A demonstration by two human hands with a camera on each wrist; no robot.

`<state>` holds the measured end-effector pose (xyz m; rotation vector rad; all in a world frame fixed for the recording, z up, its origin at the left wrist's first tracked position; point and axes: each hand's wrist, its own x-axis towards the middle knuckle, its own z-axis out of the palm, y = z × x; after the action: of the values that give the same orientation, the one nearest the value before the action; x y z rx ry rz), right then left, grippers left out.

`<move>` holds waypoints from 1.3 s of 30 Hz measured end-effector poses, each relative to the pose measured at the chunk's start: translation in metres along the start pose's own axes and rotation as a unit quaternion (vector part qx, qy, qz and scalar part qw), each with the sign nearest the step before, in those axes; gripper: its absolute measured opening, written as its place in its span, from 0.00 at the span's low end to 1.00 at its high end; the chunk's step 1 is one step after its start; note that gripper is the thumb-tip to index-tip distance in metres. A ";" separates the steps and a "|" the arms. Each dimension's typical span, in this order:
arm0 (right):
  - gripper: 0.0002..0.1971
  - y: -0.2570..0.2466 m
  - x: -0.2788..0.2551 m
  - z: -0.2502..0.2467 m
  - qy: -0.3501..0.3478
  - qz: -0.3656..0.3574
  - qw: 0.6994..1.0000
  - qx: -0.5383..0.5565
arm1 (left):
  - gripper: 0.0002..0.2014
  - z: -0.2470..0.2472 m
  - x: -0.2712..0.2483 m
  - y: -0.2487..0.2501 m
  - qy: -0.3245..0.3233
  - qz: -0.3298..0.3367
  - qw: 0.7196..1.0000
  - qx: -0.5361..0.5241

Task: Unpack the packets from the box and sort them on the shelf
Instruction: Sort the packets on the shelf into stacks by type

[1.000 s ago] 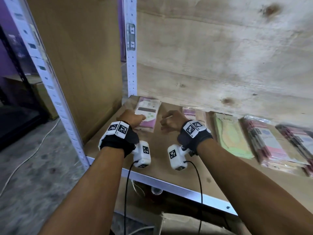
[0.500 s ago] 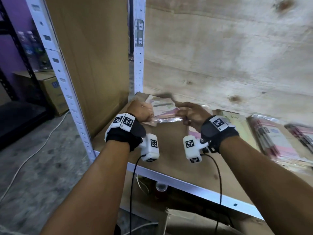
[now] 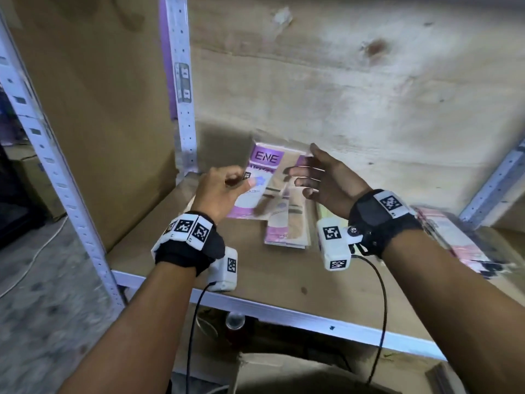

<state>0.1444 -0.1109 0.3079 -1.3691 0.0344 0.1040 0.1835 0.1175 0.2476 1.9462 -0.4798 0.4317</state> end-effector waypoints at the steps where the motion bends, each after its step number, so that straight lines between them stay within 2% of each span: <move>1: 0.17 -0.002 -0.005 -0.004 0.005 -0.010 1.000 -0.006 | 0.11 0.004 0.000 0.002 0.000 0.006 1.000 -0.017; 5: 0.14 0.008 -0.020 -0.020 0.047 -0.049 0.997 -0.044 | 0.10 0.023 -0.001 0.007 -0.046 -0.014 0.993 -0.104; 7: 0.11 0.022 -0.029 -0.029 0.063 -0.060 0.986 -0.139 | 0.12 0.036 -0.003 0.011 -0.064 -0.036 0.987 -0.145; 10: 0.09 0.049 -0.041 -0.039 0.014 -0.066 0.967 -0.247 | 0.12 0.056 -0.008 0.016 -0.064 -0.086 0.974 -0.198; 13: 0.20 0.070 -0.046 -0.054 -0.044 -0.056 0.969 -0.238 | 0.11 0.075 -0.012 0.017 -0.071 -0.140 0.959 -0.235; 17: 0.23 0.087 -0.052 -0.074 -0.064 -0.039 0.988 -0.135 | 0.14 0.089 -0.008 0.015 -0.122 -0.216 0.937 -0.246; 19: 0.22 0.095 -0.056 -0.084 -0.089 -0.019 0.989 -0.113 | 0.16 0.089 0.000 0.013 -0.096 -0.240 0.926 -0.274; 22: 0.23 0.101 -0.058 -0.092 -0.133 -0.004 0.974 -0.182 | 0.19 0.087 0.014 0.003 -0.035 -0.254 0.925 -0.279; 25: 0.22 0.103 -0.059 -0.098 -0.131 0.022 0.972 -0.194 | 0.18 0.087 0.023 -0.009 -0.025 -0.234 0.943 -0.237; 28: 0.19 0.106 -0.060 -0.107 -0.068 0.022 0.978 -0.194 | 0.16 0.089 0.026 -0.014 -0.065 -0.199 0.961 -0.180; 31: 0.11 0.105 -0.063 -0.115 -0.010 0.019 0.972 -0.232 | 0.15 0.093 0.026 -0.014 -0.098 -0.183 0.962 -0.178; 34: 0.06 0.100 -0.069 -0.118 0.014 0.014 0.957 -0.290 | 0.22 0.097 0.021 -0.009 -0.095 -0.143 0.969 -0.176; 37: 0.12 0.100 -0.075 -0.122 0.013 -0.007 0.949 -0.314 | 0.22 0.097 0.017 -0.006 -0.091 -0.113 0.976 -0.163; 39: 0.13 0.099 -0.081 -0.124 0.018 -0.020 0.952 -0.305 | 0.23 0.094 0.015 -0.005 -0.104 -0.100 0.974 -0.176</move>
<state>0.0591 -0.2175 0.1932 -1.9899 0.0032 0.0555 0.2065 0.0311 0.2142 1.6790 -0.4531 0.0082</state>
